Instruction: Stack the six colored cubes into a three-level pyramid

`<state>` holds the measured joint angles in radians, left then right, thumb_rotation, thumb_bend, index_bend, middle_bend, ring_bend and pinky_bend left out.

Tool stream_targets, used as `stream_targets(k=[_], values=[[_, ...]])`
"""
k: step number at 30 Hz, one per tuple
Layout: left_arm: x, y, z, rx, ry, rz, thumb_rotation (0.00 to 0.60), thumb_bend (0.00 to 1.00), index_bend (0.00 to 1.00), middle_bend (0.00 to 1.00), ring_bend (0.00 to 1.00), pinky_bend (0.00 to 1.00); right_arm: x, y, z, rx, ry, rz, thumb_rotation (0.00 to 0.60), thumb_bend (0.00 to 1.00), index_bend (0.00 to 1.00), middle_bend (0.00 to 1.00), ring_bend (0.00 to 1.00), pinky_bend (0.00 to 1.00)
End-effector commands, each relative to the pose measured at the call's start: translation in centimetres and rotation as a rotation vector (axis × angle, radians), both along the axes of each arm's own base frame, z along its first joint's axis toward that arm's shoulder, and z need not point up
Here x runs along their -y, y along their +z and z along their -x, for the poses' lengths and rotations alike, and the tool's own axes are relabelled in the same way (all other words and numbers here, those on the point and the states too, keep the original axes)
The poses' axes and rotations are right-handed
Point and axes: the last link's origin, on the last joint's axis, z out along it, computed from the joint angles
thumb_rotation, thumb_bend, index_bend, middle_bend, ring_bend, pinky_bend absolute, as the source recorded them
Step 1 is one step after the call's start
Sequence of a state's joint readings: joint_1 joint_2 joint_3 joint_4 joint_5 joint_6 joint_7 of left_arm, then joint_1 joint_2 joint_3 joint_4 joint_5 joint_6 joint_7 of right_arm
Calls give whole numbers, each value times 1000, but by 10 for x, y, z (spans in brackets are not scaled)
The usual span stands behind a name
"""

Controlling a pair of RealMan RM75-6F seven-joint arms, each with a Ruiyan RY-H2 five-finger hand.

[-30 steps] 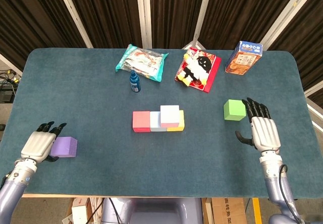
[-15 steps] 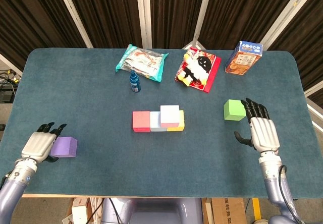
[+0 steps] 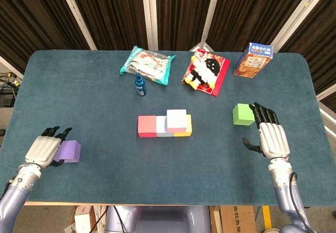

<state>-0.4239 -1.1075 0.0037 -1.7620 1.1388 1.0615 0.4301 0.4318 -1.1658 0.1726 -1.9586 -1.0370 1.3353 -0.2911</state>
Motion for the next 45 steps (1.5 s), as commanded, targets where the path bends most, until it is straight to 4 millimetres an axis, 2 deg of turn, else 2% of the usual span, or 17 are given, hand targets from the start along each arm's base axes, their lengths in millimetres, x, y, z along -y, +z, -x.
stream_targets(k=[1,12,19,32,39,45], values=[[-2,4,-5,9,-16,-13,600,281,42,324,75,108,0,0,0,0,1,0,600,321,0,0,0,0],[-19,30,-51,67,-123,-65,600,280,38,322,75,108,0,1,-1,9,3,2,600,321,0,0,0,0],[-48,34,-95,100,-201,-62,600,280,36,320,75,108,1,3,-1,18,4,5,600,321,0,0,0,0],[-92,4,-169,164,-246,-26,600,281,41,320,75,108,2,4,0,34,2,-2,600,321,0,0,0,0],[-98,-6,-203,139,-298,-22,600,280,41,320,75,108,3,2,3,47,-9,-20,600,321,0,0,0,0],[-98,-23,-218,124,-285,10,600,280,38,319,75,108,2,-2,0,55,0,-41,600,321,0,0,0,0]])
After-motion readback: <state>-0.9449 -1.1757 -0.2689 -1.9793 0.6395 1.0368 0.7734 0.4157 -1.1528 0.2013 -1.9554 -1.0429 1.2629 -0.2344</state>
